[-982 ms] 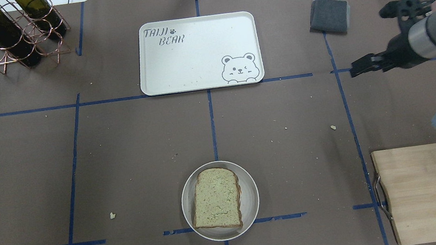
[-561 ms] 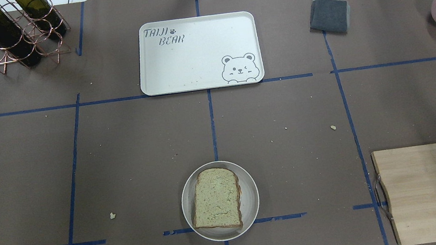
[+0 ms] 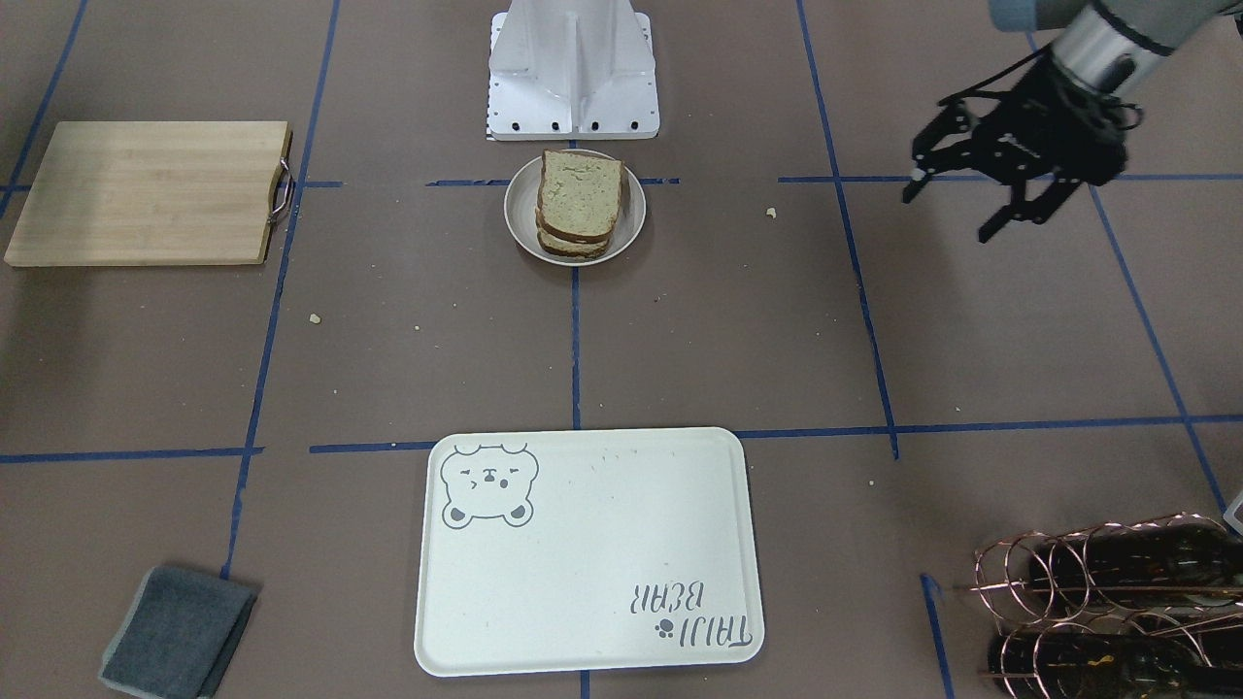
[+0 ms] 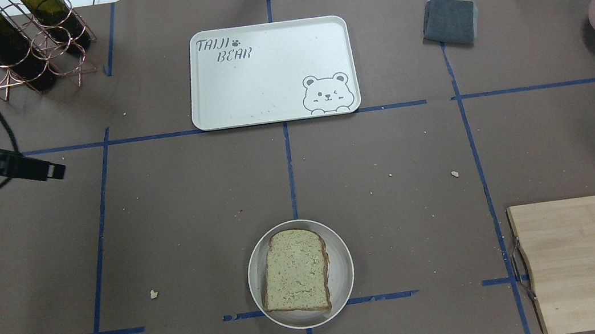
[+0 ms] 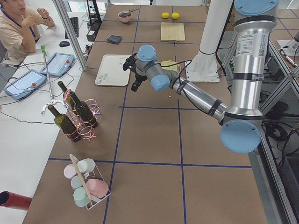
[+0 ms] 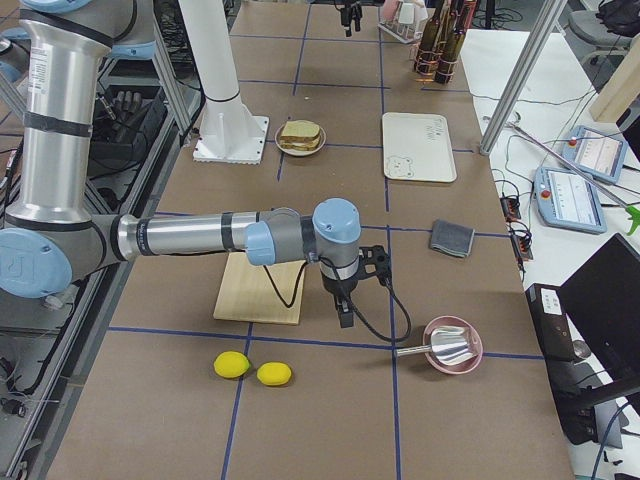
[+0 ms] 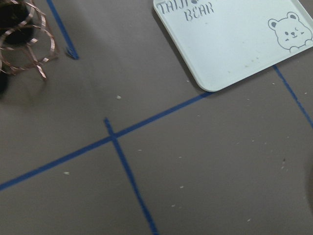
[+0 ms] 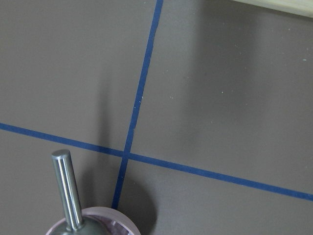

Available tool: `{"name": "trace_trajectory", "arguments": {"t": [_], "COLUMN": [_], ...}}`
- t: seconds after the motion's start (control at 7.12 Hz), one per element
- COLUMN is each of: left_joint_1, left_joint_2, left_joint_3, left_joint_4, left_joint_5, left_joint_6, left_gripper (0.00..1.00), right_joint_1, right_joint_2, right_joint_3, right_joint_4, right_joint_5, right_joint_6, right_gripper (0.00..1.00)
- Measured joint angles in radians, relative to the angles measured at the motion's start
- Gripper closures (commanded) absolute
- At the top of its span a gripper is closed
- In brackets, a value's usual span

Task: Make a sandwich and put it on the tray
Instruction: 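Reach the left gripper to the plate rim and grasp the plate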

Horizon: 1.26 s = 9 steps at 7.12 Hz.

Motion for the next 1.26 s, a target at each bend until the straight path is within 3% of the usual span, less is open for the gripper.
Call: {"name": "trace_trajectory", "arguments": {"t": [0.14, 0.28, 0.42, 0.56, 1.12, 1.26], "left_joint_1": [0.167, 0.31, 0.409, 0.474, 0.547, 0.553], "left_joint_2": [-0.045, -0.094, -0.142, -0.19, -0.285, -0.296], "left_joint_3": [0.002, 0.028, 0.073, 0.131, 0.246, 0.261], "left_joint_4": [0.002, 0.006, 0.009, 0.01, 0.009, 0.009], "left_joint_5": [0.13, 0.255, 0.341, 0.4, 0.44, 0.44], "left_joint_6": [-0.217, -0.39, -0.519, -0.598, -0.646, -0.647], "left_gripper": [0.12, 0.31, 0.38, 0.38, 0.41, 0.53], "right_joint_1": [0.012, 0.017, 0.019, 0.019, 0.031, 0.035], "right_joint_2": [-0.012, -0.018, -0.021, -0.022, -0.025, -0.028], "right_joint_3": [0.0, 0.0, 0.0, 0.0, 0.0, 0.0], "right_joint_4": [-0.001, 0.0, 0.002, 0.003, 0.006, 0.007], "right_joint_5": [0.011, 0.016, 0.018, 0.019, 0.02, 0.02], "right_joint_6": [-0.015, -0.019, -0.021, -0.021, -0.021, -0.021], "right_gripper": [0.0, 0.0, 0.0, 0.0, 0.0, 0.0]}}
